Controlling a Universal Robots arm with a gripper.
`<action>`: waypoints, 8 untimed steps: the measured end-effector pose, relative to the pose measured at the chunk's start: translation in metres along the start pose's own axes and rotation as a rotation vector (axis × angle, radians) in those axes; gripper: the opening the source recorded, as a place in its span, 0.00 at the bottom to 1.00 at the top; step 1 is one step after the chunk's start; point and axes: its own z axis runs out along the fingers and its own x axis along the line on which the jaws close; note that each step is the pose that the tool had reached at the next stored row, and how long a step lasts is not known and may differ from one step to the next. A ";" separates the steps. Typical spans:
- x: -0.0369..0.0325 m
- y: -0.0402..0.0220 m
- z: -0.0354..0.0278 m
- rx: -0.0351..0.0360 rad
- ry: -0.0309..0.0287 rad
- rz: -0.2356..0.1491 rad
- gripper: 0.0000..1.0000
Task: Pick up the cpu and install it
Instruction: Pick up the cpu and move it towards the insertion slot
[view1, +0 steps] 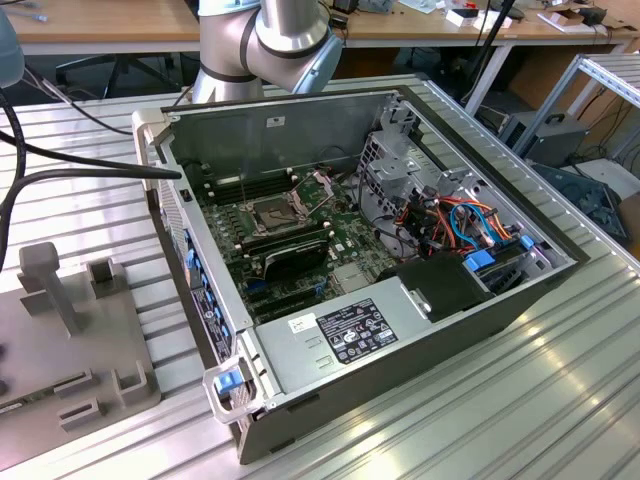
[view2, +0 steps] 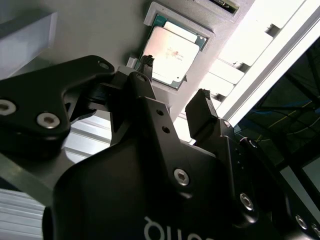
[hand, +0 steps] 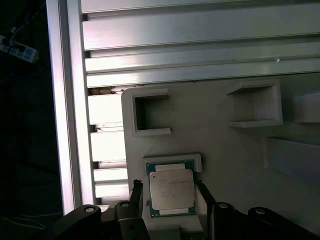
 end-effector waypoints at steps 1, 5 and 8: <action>0.0000 0.0000 0.0005 -0.0002 -0.0002 0.000 0.54; -0.0001 -0.0001 0.0042 0.0001 0.0000 0.000 0.54; -0.0002 -0.0006 0.0064 0.0001 0.0001 0.000 0.54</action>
